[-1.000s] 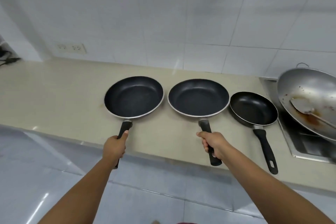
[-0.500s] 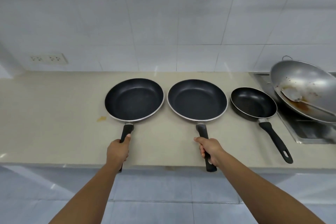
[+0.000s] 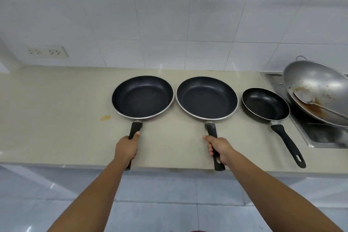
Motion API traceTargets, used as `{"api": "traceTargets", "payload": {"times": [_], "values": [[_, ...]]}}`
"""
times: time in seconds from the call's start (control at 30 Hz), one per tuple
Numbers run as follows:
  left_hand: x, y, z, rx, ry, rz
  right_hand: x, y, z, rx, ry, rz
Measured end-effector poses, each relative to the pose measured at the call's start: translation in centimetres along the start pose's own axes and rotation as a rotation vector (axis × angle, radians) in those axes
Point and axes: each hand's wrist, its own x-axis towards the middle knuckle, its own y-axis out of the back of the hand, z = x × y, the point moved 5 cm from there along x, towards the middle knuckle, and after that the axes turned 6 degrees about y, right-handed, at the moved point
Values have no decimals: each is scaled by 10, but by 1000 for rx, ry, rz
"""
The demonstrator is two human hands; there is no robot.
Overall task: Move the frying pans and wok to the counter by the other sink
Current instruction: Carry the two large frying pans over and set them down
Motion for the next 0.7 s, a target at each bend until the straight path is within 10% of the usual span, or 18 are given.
{"api": "traceTargets", "payload": {"times": [0.7], "values": [[-21,-8,23,530,-178,321,-4,8,-7,-144,207,148]]}}
